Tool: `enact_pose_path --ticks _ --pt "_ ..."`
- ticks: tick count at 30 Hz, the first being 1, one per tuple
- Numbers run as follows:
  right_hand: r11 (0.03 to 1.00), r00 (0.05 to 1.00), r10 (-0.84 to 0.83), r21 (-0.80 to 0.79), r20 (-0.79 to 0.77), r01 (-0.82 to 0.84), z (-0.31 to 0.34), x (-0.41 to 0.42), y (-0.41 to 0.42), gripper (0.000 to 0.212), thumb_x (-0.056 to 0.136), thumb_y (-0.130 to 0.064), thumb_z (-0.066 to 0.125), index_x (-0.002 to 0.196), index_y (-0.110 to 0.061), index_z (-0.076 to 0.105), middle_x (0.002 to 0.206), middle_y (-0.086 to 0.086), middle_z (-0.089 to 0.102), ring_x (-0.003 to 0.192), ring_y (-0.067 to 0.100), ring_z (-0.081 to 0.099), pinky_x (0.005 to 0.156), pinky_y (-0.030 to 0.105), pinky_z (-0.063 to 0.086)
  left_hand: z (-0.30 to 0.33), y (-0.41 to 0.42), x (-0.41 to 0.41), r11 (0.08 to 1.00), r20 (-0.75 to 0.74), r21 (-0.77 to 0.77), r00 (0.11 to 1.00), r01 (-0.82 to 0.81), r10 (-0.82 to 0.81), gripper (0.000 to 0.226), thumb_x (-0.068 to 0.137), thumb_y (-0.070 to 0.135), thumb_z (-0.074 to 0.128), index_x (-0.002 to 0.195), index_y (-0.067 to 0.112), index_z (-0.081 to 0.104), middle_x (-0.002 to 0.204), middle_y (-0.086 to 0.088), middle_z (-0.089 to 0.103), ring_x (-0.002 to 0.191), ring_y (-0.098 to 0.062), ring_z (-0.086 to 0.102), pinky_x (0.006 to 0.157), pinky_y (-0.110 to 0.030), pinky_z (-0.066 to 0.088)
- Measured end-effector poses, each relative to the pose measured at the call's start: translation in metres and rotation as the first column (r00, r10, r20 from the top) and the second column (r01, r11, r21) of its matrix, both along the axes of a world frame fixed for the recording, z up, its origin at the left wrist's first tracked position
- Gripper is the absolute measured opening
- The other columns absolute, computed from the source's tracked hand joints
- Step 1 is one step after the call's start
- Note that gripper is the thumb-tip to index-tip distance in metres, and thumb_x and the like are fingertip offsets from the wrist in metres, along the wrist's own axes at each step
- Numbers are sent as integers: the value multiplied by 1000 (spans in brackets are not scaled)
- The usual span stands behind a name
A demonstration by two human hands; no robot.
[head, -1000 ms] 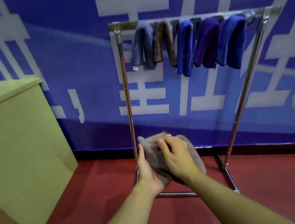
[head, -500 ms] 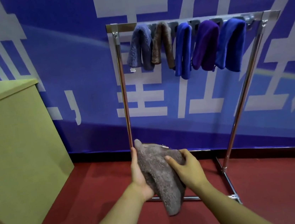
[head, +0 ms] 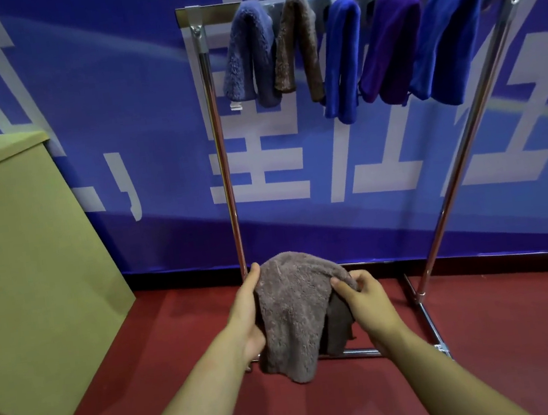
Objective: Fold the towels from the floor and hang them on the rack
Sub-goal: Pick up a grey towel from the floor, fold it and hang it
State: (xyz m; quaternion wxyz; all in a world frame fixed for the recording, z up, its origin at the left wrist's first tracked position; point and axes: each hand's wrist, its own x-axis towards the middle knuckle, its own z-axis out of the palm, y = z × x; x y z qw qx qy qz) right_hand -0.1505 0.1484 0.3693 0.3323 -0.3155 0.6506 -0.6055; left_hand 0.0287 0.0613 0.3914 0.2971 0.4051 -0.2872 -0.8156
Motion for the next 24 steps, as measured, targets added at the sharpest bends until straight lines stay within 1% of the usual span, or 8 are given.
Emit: enact_pose_path --ticks 3,6,8,10,12,15,20,24 --pt "1000 995 -5 17 105 3 -5 -7 1 21 90 -2 70 107 -4 58 98 12 71 86 19 68 77 31 56 -7 -12 9 995 47 12 994 -100 100 58 83 44 76 127 7 68 128 -23 66 109 -32 64 103 -44 48" --pt "999 973 -28 -19 231 34 -3 -15 2 39 85 11 67 120 -6 58 106 16 74 97 27 72 86 41 59 -7 -18 17 981 11 76 984 -181 180 34 89 21 72 117 2 67 101 -18 67 84 -23 63 90 -38 55" --pt "998 958 -55 1 283 57 2 -22 3 36 86 16 60 115 -4 64 101 17 75 89 27 73 83 40 59 -4 -20 21 977 4 91 981 -194 194 18 91 11 67 108 3 65 88 -13 61 77 -19 58 87 -37 56" --pt "996 972 -76 71 223 62 5 -32 7 25 89 13 59 105 -3 70 91 13 77 79 23 72 77 36 59 -4 -22 26 981 30 58 983 -185 183 11 93 3 62 104 4 63 81 -9 58 75 -17 55 94 -38 52" --pt "985 996 -89 152 12 86 0 -45 9 16 92 2 63 105 -1 72 89 9 77 81 21 71 81 39 59 -7 -25 30 984 74 -16 981 -179 180 23 94 -4 58 115 4 60 83 -9 60 76 -17 56 102 -42 48" --pt "971 967 -28 223 -252 86 0 -56 13 25 92 -13 69 115 -5 71 103 6 75 98 20 69 93 39 55 -11 -26 37 968 143 -178 968 -179 205 39 93 -9 59 129 5 55 94 -12 64 79 -18 60 90 -41 53" --pt "989 983 -24 137 -183 50 7 -61 18 39 91 -14 71 130 -12 64 121 6 69 113 19 65 106 42 49 -13 -26 45 848 337 -525 895 -78 291 36 91 1 69 127 7 64 108 -16 71 93 -20 69 83 -24 53" --pt "998 990 -38 40 -138 44 12 -62 21 29 87 -8 75 114 -19 73 113 4 74 107 18 68 100 38 53 -7 -24 48 832 286 -548 917 -82 279 32 94 3 66 125 13 65 109 -18 71 93 -17 67 88 -30 51"
